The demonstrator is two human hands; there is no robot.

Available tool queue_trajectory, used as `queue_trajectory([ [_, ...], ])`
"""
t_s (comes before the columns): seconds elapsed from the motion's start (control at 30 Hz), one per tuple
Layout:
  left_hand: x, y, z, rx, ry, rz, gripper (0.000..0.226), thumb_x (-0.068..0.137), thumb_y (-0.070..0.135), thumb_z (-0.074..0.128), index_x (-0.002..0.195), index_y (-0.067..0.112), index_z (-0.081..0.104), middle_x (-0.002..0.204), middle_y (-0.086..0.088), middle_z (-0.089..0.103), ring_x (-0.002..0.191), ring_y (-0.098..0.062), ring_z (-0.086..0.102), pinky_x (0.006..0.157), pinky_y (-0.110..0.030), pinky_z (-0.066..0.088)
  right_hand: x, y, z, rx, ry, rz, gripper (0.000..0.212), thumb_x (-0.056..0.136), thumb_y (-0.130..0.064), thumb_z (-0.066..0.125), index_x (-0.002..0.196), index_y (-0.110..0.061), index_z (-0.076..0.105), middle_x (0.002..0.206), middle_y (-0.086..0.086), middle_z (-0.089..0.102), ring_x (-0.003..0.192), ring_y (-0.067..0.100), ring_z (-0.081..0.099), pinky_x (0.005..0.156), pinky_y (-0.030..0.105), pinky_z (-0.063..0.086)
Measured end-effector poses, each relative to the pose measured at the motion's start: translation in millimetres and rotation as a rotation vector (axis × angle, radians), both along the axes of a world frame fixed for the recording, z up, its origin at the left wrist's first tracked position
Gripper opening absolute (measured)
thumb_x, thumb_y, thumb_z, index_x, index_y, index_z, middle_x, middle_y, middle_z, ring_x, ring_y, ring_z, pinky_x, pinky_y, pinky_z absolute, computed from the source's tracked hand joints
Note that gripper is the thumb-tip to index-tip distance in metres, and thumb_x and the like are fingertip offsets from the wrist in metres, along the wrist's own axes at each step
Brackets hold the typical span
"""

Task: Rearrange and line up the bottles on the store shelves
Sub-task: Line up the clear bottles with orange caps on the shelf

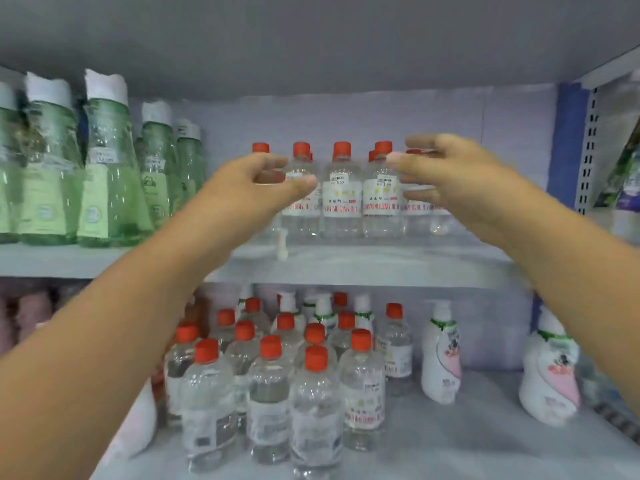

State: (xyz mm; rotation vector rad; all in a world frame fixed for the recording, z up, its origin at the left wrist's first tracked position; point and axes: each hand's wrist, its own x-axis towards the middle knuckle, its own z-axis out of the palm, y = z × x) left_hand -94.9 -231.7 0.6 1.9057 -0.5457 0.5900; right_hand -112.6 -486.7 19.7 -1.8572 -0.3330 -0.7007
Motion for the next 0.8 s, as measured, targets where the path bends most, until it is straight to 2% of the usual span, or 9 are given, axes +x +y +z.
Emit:
queue_trajectory([
  [0.07,-27,14,-31,-0.095,-0.034,0.01,0.066,0.074,0.065,0.078,0.132,0.038,0.061,0.124,0.02,0.067,0.109,0.001,0.066,0.092,-0.026,0.052,-49,18,-29,0.132,-0.11,0.136,0.054,0.084,-0.033,0.08,0.132,-0.02,0.059,0.124,0.001,0.067,0.111,0.014,0.069,0.097,0.036,0.056],
  [0.13,-55,26,-69,-0.249,-0.073,0.037,0.053,0.08,0.053,0.076,0.128,0.036,0.063,0.121,0.02,0.069,0.106,0.009,0.065,0.087,-0.014,0.052,-91,34,-70,0.198,-0.172,0.267,0.056,0.074,-0.037,0.084,0.124,-0.024,0.063,0.12,0.0,0.072,0.113,0.016,0.07,0.092,0.035,0.058],
  [0.23,-81,36,-139,-0.509,-0.044,0.068,0.038,0.08,0.035,0.076,0.117,0.029,0.067,0.111,0.016,0.074,0.1,0.007,0.068,0.078,-0.01,0.052,-112,56,-153,0.201,-0.03,0.275,0.062,0.065,-0.043,0.09,0.12,-0.031,0.064,0.116,-0.005,0.073,0.108,0.015,0.07,0.087,0.032,0.06],
  [0.3,-75,36,-187,-0.545,0.086,0.126,0.034,0.082,0.032,0.078,0.114,0.029,0.068,0.109,0.013,0.074,0.098,0.003,0.069,0.072,-0.011,0.051,-97,71,-203,0.178,0.132,0.178,0.063,0.064,-0.054,0.088,0.12,-0.038,0.063,0.118,-0.011,0.071,0.107,0.009,0.069,0.091,0.031,0.057],
  [0.37,-58,33,-225,-0.493,0.212,0.184,0.033,0.086,0.027,0.078,0.117,0.027,0.066,0.116,0.012,0.071,0.103,-0.001,0.068,0.071,-0.01,0.053,-71,82,-241,0.131,0.274,0.07,0.058,0.074,-0.047,0.084,0.125,-0.042,0.056,0.127,-0.017,0.063,0.11,0.001,0.064,0.095,0.031,0.055],
  [0.47,-34,25,-255,-0.393,0.252,0.198,0.043,0.089,0.025,0.076,0.129,0.024,0.061,0.128,0.013,0.064,0.115,-0.003,0.063,0.102,-0.028,0.053,-40,95,-269,0.086,0.334,-0.013,0.063,0.08,-0.041,0.082,0.129,-0.049,0.044,0.133,-0.021,0.053,0.114,-0.008,0.054,0.102,0.032,0.051],
  [0.53,-21,18,-262,-0.273,0.23,0.203,0.052,0.091,0.031,0.074,0.139,0.028,0.054,0.136,0.014,0.057,0.126,-0.005,0.055,0.109,-0.029,0.045,-27,103,-278,0.065,0.331,-0.046,0.071,0.073,-0.049,0.084,0.132,-0.047,0.046,0.133,-0.021,0.054,0.116,-0.005,0.056,0.103,0.034,0.051],
  [0.7,-2,2,-253,-0.095,0.199,0.256,0.057,0.1,0.037,0.059,0.152,0.024,0.039,0.154,0.004,0.045,0.14,-0.015,0.044,0.103,-0.025,0.035,-15,116,-285,-0.006,0.25,-0.184,0.076,0.063,-0.059,0.084,0.131,-0.045,0.05,0.123,-0.02,0.063,0.109,-0.003,0.062,0.093,0.032,0.056],
  [0.8,2,-3,-249,0.023,0.212,0.283,0.067,0.097,0.035,0.065,0.154,0.018,0.034,0.153,-0.003,0.042,0.136,-0.022,0.047,0.095,-0.024,0.035,-21,108,-282,-0.004,0.247,-0.185,0.058,0.069,-0.047,0.087,0.117,-0.05,0.055,0.113,-0.022,0.066,0.099,-0.01,0.062,0.082,0.014,0.052],
])
